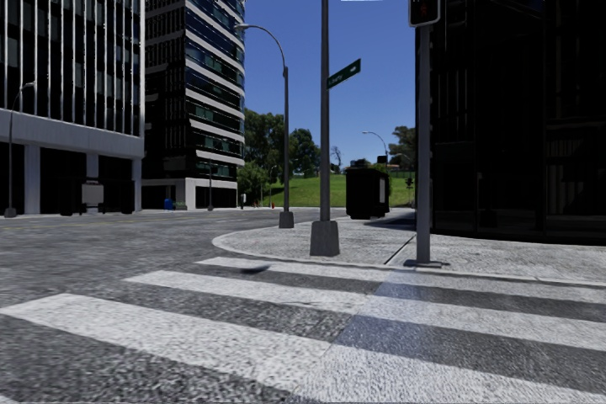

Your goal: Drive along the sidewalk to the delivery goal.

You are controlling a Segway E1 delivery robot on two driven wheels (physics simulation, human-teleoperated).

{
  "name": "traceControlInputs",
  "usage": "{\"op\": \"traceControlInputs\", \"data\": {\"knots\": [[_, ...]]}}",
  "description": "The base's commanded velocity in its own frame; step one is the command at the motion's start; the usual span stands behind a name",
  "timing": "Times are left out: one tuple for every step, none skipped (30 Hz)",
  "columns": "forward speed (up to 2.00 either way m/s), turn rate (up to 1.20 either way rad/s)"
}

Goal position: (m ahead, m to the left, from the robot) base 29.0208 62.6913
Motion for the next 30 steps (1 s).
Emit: {"op": "traceControlInputs", "data": {"knots": [[1.51,-0.57],[1.52,-0.57],[1.52,-0.57],[1.52,-0.57],[1.53,-0.57],[1.53,-0.57],[1.53,-0.57],[1.53,-0.57],[1.53,-0.57],[1.53,-0.58],[1.53,-0.67],[1.53,-0.7],[1.53,-0.7],[1.54,-0.71],[1.54,-0.72],[1.54,-0.72],[1.54,-0.72],[1.54,-0.72],[1.54,-0.72],[1.54,-0.72],[1.55,-0.72],[1.56,-0.72],[1.56,-0.72],[1.56,-0.72],[1.58,-0.72],[1.58,-0.72],[1.6,-0.72],[1.63,-0.72],[1.64,-0.72],[1.65,-0.72]]}}
